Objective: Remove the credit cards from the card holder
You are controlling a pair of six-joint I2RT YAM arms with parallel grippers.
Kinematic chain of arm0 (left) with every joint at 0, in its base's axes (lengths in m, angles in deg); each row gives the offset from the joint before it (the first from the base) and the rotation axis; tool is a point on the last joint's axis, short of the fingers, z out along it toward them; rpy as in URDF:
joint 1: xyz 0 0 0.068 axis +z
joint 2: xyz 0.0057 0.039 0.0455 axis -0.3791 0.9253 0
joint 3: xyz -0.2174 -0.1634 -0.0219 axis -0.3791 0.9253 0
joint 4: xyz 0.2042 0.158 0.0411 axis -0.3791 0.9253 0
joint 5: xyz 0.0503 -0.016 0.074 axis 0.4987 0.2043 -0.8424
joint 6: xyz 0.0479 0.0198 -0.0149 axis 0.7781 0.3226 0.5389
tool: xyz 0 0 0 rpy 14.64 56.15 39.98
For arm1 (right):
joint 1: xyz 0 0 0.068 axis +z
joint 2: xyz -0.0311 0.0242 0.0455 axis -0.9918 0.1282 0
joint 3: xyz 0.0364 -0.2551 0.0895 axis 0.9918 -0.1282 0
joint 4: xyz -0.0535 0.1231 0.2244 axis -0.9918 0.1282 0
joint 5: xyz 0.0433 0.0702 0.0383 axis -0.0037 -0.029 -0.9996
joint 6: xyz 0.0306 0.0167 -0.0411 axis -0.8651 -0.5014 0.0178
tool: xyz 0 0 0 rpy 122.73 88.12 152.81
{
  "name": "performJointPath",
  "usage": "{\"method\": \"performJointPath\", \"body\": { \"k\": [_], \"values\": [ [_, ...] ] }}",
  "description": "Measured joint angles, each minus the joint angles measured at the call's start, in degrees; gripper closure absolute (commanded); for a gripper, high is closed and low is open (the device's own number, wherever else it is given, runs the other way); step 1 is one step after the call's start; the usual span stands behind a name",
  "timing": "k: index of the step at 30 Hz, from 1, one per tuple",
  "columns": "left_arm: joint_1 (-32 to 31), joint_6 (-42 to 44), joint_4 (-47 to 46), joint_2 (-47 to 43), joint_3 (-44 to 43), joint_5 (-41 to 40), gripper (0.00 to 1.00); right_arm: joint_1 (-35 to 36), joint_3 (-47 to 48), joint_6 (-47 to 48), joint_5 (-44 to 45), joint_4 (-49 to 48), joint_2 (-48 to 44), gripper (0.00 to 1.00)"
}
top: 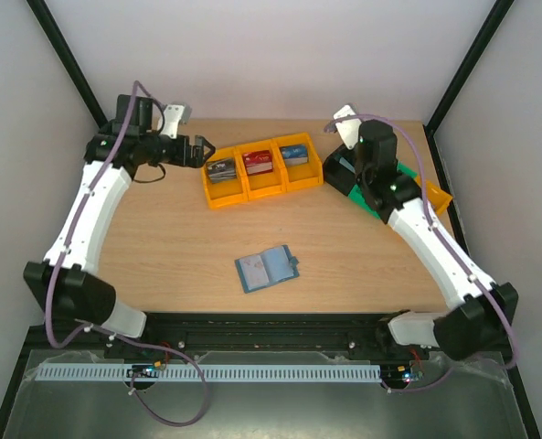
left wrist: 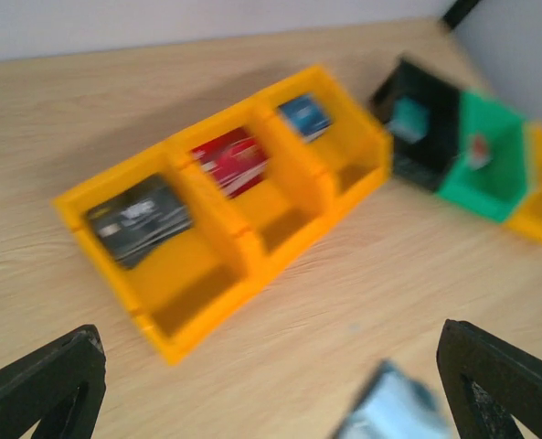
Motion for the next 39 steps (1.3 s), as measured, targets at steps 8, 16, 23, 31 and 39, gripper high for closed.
{"method": "performJointPath", "body": {
  "k": [8,16,23,31,39],
  "values": [
    [2.01,9.79,2.91,13.38,3.48,-11.26,0.01,-16.35,6.82,-7.80,-12.09,20.96,16.74,0.98],
    [2.56,11.41,1.20,10.97,7.58,-15.76,0.01,-25.05,10.12,-8.68,-13.00,25.22,25.68,0.98],
    [2.56,12.15,-0.11,9.44,8.37,-16.22,0.01,-25.22,9.16,-1.97,-9.81,24.55,29.90,0.98],
    [2.56,12.72,-0.42,9.42,9.92,-16.20,0.00,-25.16,6.19,8.02,-6.54,17.57,31.85,0.98],
    [2.56,13.18,-0.44,9.42,9.92,-16.37,0.01,-25.16,4.52,14.58,-8.46,11.28,33.16,0.98]
  ]
}}
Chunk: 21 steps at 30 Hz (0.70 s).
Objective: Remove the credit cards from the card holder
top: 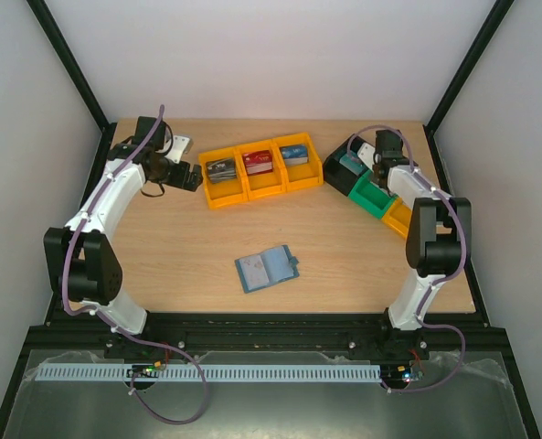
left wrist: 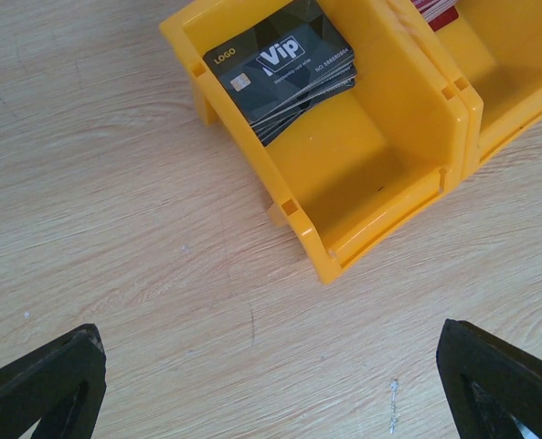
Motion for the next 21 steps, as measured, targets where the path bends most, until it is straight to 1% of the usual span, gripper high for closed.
{"method": "performJointPath", "body": {
  "k": [6,13,16,21],
  "values": [
    [0.00,0.28,-0.02,0.00,0.00,-0.20,0.01,-0.13,-4.44,4.96,0.59,-7.91,0.09,0.98],
    [0.00,0.37,-0.04,0.00,0.02,-0.61,0.01,-0.96,-9.55,7.85,-0.11,-14.88,0.39,0.97],
    [0.00,0.39,-0.07,0.00,0.02,-0.61,0.00,-1.38,-11.98,8.83,-1.46,-16.65,0.39,0.87],
    [0.00,0.44,-0.07,0.00,0.02,-0.79,0.01,-1.86,-13.03,9.22,-2.75,-19.30,0.46,0.63]
  ]
}}
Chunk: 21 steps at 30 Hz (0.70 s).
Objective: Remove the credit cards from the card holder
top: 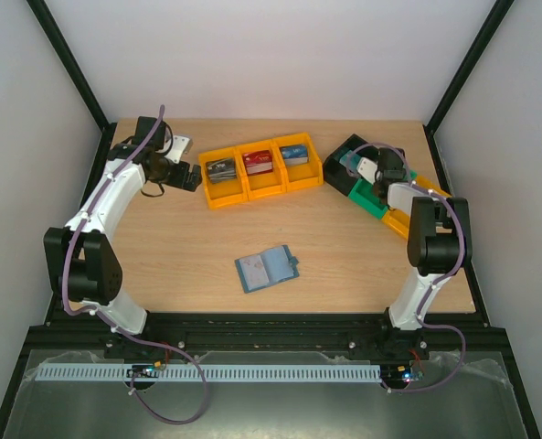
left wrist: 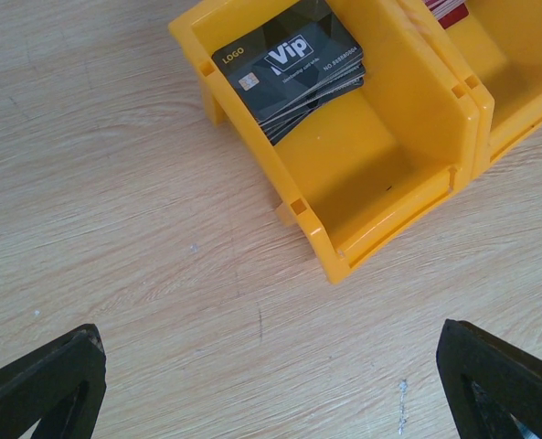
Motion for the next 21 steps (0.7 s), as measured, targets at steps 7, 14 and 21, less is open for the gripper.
{"method": "performJointPath", "body": {
  "k": [7,14,21],
  "values": [
    [0.00,0.24,0.00,0.00,0.00,-0.28,0.01,-0.72,-0.04,-0.68,-1.09,-1.66,-0.07,0.28],
    [0.00,0.55,0.00,0.00,0.00,-0.26,0.01,-0.90,-0.02,-2.89,-2.97,-0.52,-2.21,0.01],
    [0.00,0.85,0.02,0.00,0.00,0.17,0.00,-0.90,9.46,-21.38,-7.89,5.81,-6.21,0.01]
  ]
}}
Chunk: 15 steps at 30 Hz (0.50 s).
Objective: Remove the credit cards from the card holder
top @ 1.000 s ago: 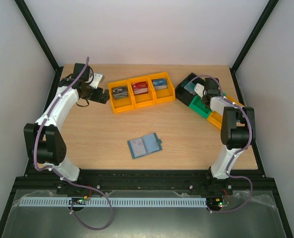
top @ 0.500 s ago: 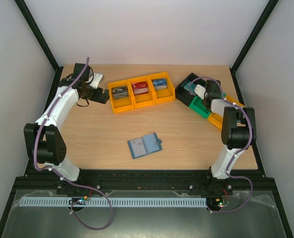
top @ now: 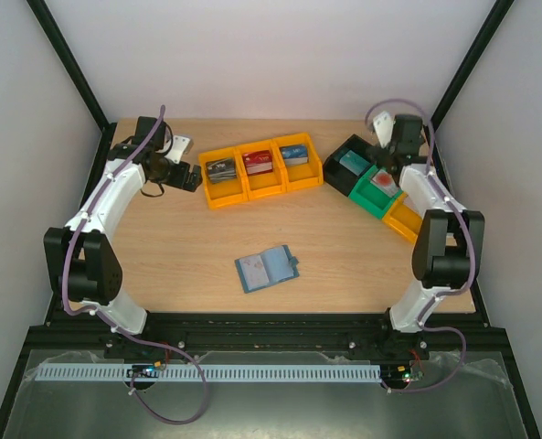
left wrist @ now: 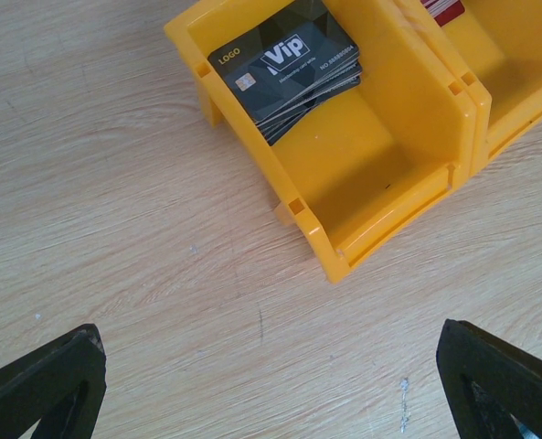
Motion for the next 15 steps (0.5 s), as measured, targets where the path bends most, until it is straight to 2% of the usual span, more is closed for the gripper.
{"method": "performJointPath", "body": {
  "k": [2,5,8,10,15],
  "values": [
    [0.00,-0.04,0.00,0.00,0.00,0.55,0.01,0.00,5.68,-9.73,-3.15,2.71,-0.59,0.03],
    [0.00,-0.31,-0.04,-0.17,0.57,2.58,0.01,0.00,9.25,-27.50,-10.71,4.04,-3.74,0.18],
    [0.00,-1.20,-0.04,-0.92,1.99,5.29,0.00,0.68,6.32,-46.56,-17.73,3.21,-8.59,0.32],
    [0.00,-2.38,-0.17,-1.88,3.23,7.52,0.00,2.38,3.23,-57.46,-19.32,3.08,-10.88,0.36],
    [0.00,-7.52,-3.26,-7.43,9.53,14.14,0.01,14.29,-4.09,-70.97,-16.24,6.88,-12.92,0.39]
  ]
}}
